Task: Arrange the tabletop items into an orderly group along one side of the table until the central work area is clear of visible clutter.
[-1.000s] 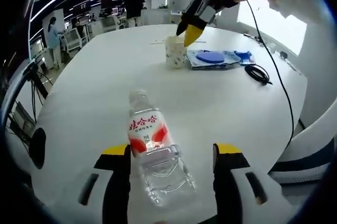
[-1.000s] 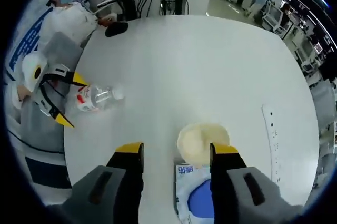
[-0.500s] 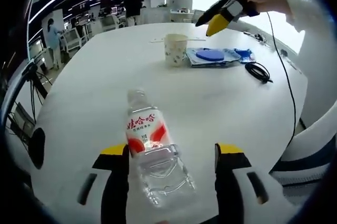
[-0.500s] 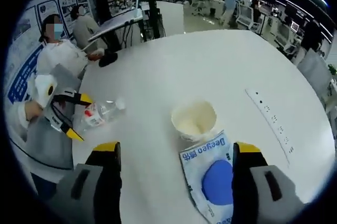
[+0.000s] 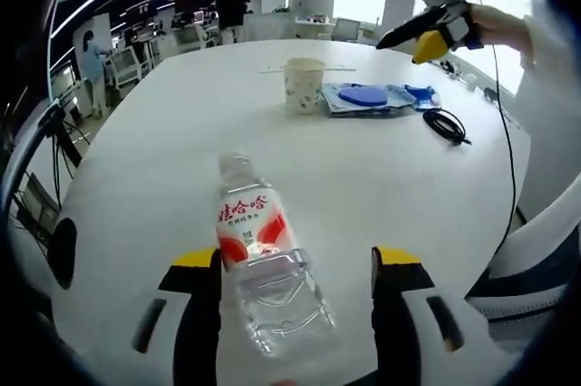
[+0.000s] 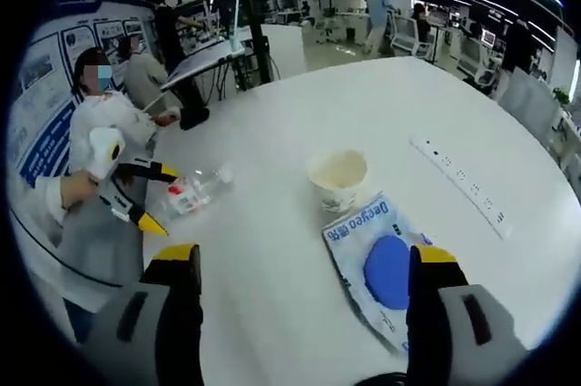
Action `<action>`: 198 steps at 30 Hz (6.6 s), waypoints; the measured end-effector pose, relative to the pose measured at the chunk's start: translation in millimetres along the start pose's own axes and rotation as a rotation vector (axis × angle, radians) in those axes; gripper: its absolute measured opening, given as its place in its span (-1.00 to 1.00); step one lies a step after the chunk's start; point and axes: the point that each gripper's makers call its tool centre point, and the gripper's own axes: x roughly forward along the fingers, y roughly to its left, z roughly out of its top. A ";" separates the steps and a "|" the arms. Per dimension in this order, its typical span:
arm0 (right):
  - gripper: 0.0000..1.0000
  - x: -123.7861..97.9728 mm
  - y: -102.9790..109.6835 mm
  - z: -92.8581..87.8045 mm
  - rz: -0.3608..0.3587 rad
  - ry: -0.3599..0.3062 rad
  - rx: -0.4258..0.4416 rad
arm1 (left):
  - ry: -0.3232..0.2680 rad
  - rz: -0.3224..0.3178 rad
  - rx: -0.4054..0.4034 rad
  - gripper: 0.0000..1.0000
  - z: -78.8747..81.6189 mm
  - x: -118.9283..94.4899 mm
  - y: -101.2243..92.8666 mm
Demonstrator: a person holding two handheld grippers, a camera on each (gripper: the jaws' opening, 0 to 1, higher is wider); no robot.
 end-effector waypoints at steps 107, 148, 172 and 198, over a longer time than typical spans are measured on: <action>0.55 -180.2 19.7 -279.6 -0.365 -0.406 0.858 | 0.000 -0.019 -0.297 0.28 48.5 42.7 29.0; 0.36 -169.4 25.7 -282.0 -0.352 -0.455 0.942 | -0.030 0.092 -0.340 -0.59 71.7 56.3 40.4; 0.35 -170.7 23.6 -266.1 -0.341 -0.489 0.931 | -0.415 0.094 -0.324 -0.61 160.7 -15.7 41.5; 0.35 -179.2 39.1 -280.2 -0.360 -0.514 0.961 | -0.457 0.089 -0.111 -0.60 281.9 29.2 58.1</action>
